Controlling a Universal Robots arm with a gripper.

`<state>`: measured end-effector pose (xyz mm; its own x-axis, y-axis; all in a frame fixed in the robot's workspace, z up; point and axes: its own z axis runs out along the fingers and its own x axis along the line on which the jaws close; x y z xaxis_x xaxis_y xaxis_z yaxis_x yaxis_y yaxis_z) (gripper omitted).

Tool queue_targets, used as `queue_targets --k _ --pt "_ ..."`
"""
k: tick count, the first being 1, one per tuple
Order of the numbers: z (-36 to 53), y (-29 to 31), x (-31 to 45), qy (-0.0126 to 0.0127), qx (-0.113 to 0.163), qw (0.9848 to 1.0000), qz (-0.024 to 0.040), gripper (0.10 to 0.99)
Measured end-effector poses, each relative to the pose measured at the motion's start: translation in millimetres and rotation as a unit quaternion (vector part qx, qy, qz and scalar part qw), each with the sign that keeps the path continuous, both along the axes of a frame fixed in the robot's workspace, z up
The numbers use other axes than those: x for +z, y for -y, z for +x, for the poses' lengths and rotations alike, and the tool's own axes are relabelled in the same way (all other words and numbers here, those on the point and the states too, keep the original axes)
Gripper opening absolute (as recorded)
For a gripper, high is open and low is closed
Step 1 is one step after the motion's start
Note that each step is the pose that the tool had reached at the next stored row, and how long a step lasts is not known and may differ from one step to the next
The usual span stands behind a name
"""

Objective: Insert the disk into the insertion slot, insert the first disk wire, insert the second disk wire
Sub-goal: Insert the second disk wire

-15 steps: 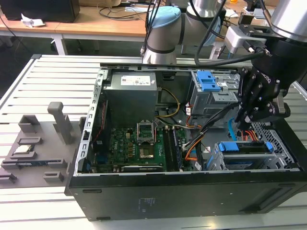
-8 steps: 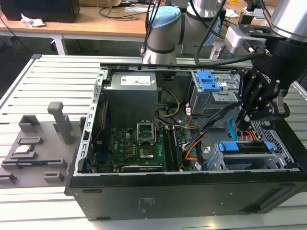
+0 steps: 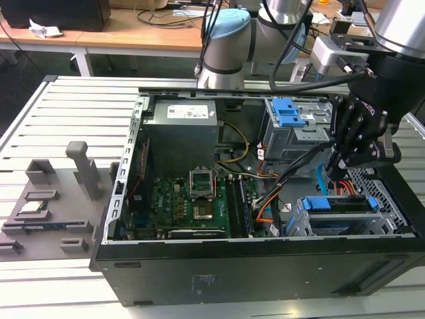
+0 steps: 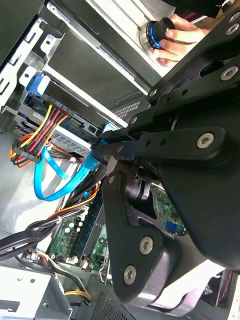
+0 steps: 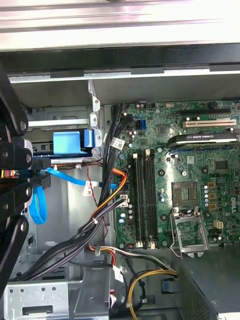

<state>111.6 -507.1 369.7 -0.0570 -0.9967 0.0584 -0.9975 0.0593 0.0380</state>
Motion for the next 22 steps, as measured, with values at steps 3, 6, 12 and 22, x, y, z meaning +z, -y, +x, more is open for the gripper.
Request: queue_targets --k 3,6,12,22 --pt "0.0 12.1 -5.7 0.0000 0.000 1.0000 0.0009 0.161" --pt "2.4 16.4 -11.2 -0.0004 0.001 1.0000 0.0008 0.161" --pt "13.8 16.4 -19.3 -0.0020 0.002 1.0000 0.0008 0.161" --pt "17.2 17.0 -29.2 -0.0022 0.002 1.0000 0.0007 0.161"
